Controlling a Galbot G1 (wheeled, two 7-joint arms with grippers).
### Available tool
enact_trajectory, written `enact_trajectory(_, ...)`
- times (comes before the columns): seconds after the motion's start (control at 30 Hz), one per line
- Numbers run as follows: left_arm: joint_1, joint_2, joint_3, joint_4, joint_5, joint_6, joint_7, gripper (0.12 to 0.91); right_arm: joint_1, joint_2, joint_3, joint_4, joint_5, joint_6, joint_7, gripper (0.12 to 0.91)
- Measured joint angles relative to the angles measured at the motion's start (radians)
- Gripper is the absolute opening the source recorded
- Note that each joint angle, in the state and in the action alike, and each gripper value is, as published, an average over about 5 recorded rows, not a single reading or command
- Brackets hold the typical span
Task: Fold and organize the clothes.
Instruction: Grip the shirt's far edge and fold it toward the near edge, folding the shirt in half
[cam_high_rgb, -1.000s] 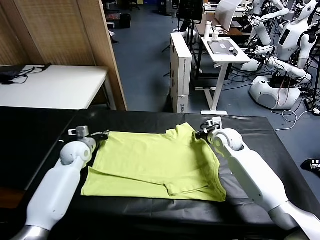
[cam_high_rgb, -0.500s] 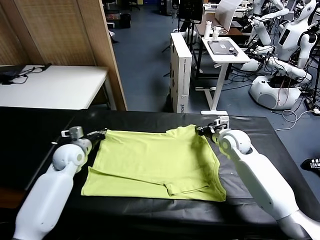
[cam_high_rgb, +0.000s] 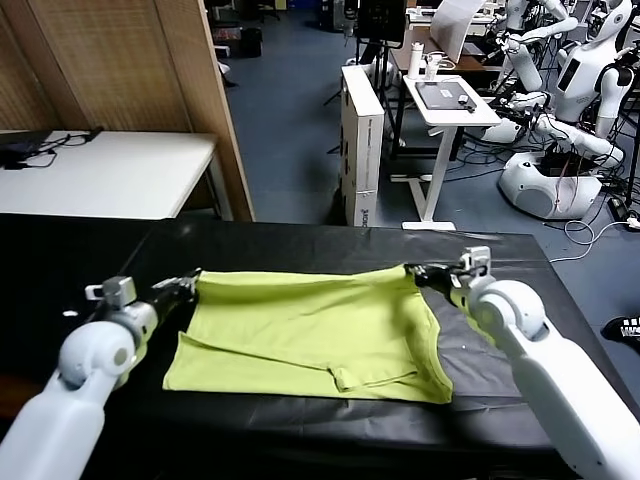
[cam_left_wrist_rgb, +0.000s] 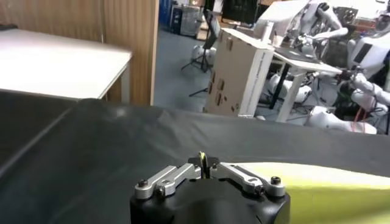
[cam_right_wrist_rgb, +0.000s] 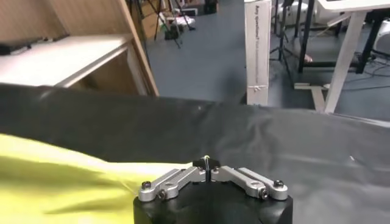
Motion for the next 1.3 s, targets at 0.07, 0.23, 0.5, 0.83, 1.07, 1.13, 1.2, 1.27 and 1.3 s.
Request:
enact_trajectory(0.07, 0.038, -0.008, -0.016, -0.026, 0.004, 0.000, -0.003, 0.189, -0.041, -0.019, 0.015, 0.025, 0.000, 0.000, 0.005, 0.140)
enact_trajectory(0.23, 0.117, -0.027, -0.045, -0.073, 0.016, 0.003, -0.005, 0.189, -0.121, -0.054, 0.027, 0.073, 0.000, 0.000, 0.013, 0.140)
enact_trajectory(0.5, 0.202, -0.041, -0.071, -0.105, 0.041, 0.007, -0.001, 0.189, -0.209, -0.078, 0.016, 0.122, -0.018, 0.000, 0.021, 0.140)
enact_trajectory(0.83, 0.273, -0.054, -0.096, -0.102, 0.058, 0.003, 0.001, 0.189, -0.247, -0.071, 0.012, 0.149, -0.026, 0.000, 0.031, 0.141)
enact_trajectory(1.07, 0.303, -0.069, -0.110, -0.121, 0.086, 0.022, -0.004, 0.295, -0.262, -0.064, 0.035, 0.174, -0.018, 0.000, 0.039, 0.443)
enact_trajectory(1.13, 0.312, -0.074, -0.116, -0.129, 0.096, 0.029, -0.006, 0.400, -0.264, -0.059, 0.046, 0.183, -0.014, 0.000, 0.039, 0.576)
enact_trajectory(1.2, 0.323, -0.081, -0.124, -0.136, 0.107, 0.035, -0.010, 0.533, -0.264, -0.050, 0.058, 0.192, -0.009, 0.000, 0.038, 0.706)
enact_trajectory(1.27, 0.332, -0.088, -0.132, -0.142, 0.112, 0.038, -0.016, 0.665, -0.260, -0.037, 0.073, 0.197, -0.007, 0.000, 0.038, 0.805)
enact_trajectory(1.3, 0.334, -0.092, -0.137, -0.144, 0.112, 0.038, -0.019, 0.722, -0.256, -0.029, 0.081, 0.196, -0.009, 0.000, 0.039, 0.851)
